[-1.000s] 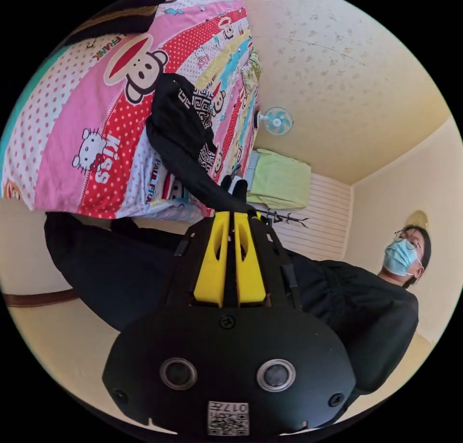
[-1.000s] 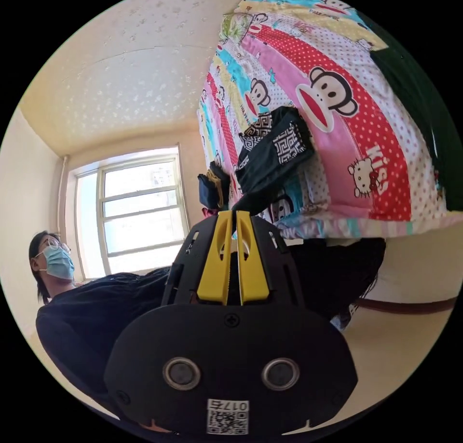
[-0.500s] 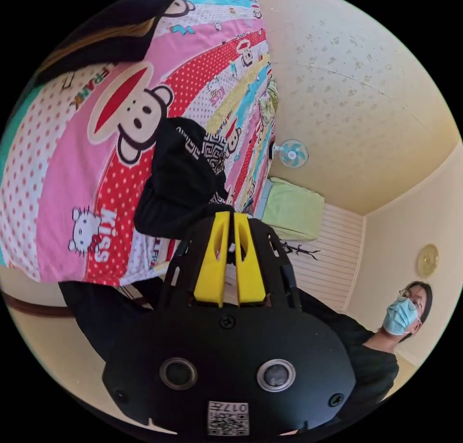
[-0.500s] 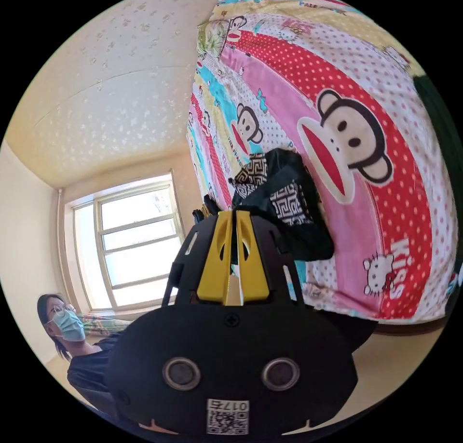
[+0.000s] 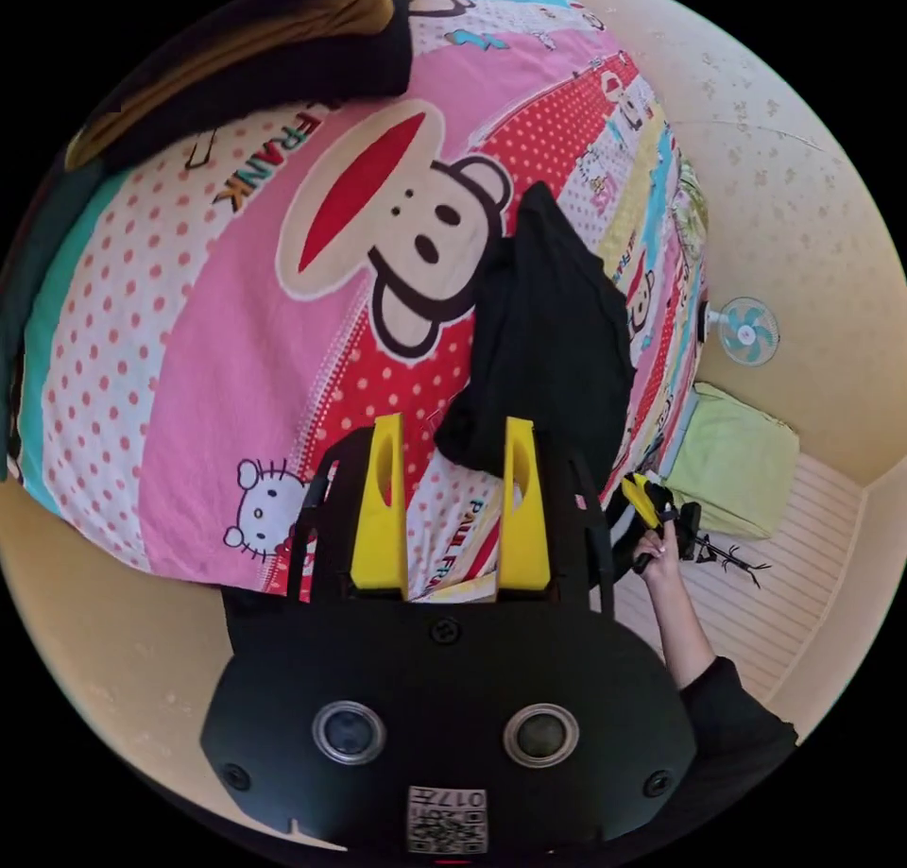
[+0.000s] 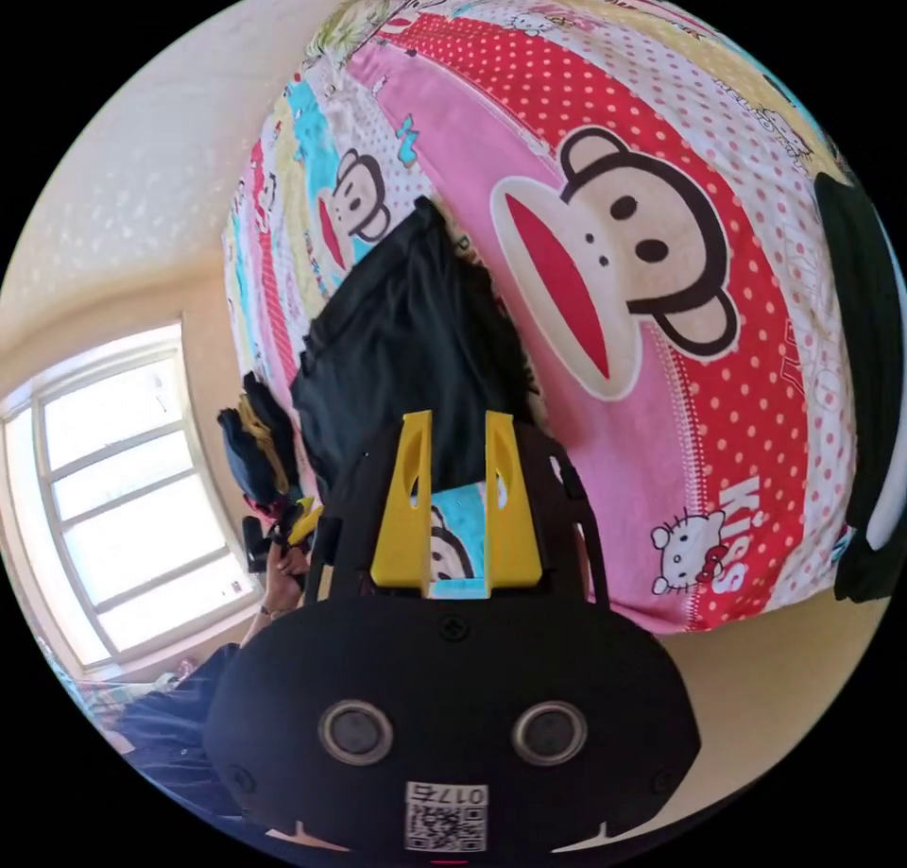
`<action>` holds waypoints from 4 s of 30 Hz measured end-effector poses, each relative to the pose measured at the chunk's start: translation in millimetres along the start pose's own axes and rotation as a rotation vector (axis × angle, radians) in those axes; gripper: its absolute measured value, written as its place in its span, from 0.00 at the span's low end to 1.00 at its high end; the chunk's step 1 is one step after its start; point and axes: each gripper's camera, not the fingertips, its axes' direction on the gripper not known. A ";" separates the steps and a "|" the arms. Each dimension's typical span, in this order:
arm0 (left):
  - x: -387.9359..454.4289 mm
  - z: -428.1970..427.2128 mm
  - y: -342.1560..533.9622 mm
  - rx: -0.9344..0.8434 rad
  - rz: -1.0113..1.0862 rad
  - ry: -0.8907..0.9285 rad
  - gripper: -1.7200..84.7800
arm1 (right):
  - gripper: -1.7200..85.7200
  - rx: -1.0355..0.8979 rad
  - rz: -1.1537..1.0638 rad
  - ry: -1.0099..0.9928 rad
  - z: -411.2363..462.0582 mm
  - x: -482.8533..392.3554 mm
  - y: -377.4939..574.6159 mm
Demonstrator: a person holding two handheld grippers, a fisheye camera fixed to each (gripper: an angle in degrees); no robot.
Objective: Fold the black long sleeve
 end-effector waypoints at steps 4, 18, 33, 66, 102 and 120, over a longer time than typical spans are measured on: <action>-19.7 46.1 17.6 -0.028 -0.077 0.172 0.21 | 0.10 -0.087 -0.015 0.088 39.9 13.0 16.8; -15.9 97.7 39.1 0.203 -0.316 0.350 0.05 | 0.03 -0.206 -0.183 0.323 -6.8 19.0 80.8; 278.5 265.0 102.2 -0.041 0.531 -0.022 0.04 | 0.03 -0.226 -0.037 -0.145 -70.8 110.1 111.9; 134.2 294.3 79.0 -0.212 0.252 0.201 0.08 | 0.06 -0.224 -0.198 -0.450 -52.2 59.9 113.1; 359.0 450.7 289.8 -0.811 0.670 -0.106 0.01 | 0.07 0.500 0.307 -0.290 -321.1 368.2 403.9; 42.3 125.9 38.1 -0.436 -0.245 -0.571 0.01 | 0.02 0.481 -0.107 0.532 -240.6 122.6 417.3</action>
